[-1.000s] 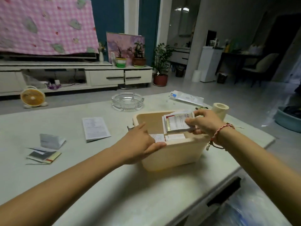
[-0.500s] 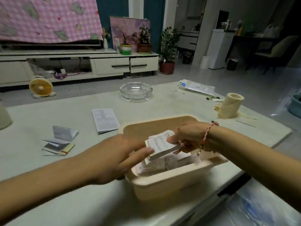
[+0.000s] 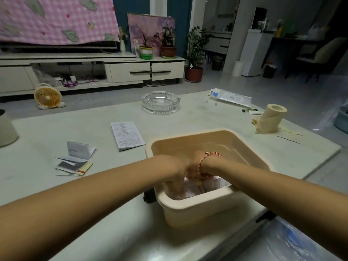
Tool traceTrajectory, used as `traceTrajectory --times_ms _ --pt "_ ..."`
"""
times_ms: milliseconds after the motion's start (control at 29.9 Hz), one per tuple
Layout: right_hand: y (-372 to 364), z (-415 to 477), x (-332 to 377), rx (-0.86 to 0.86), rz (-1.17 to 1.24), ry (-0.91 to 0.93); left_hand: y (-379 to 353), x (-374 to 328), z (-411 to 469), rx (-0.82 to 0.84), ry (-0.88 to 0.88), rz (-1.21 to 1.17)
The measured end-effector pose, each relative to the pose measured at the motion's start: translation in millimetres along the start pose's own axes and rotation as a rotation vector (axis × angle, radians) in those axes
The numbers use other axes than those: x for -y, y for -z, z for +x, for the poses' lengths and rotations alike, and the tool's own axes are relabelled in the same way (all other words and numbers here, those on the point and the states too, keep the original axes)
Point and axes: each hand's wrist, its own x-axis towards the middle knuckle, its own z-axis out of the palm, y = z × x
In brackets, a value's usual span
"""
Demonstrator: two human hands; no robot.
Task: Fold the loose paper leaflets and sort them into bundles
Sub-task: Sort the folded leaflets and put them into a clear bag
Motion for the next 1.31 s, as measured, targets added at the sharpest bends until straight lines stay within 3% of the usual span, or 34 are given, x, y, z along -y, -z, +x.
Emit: traceTrajectory --times_ms 268,502,636,803,971,1305 --pt "-3.6 10.3 -7.1 0.001 0.002 0.051 -11.0 -11.2 14.7 0.035 0.018 0.337" --pt "2.9 24.1 -16.6 0.005 -0.008 0.249 -8.6 -11.6 11.0 -0.103 0.043 0.366" --pt "-0.4 24.4 -16.2 0.078 -0.206 0.320 -7.6 -17.0 12.1 -0.078 0.063 0.420" --pt "-9.6 24.8 -12.2 -0.002 -0.401 0.347 2.0 -13.8 4.0 -0.012 0.065 0.265" --pt "19.7 8.7 -8.0 0.038 -0.296 0.356 15.6 -3.4 -5.1 0.005 0.081 -0.038" --pt "32.8 -5.3 -15.7 -0.018 -0.121 0.375 32.9 -0.1 -18.9 -0.067 0.067 0.014"
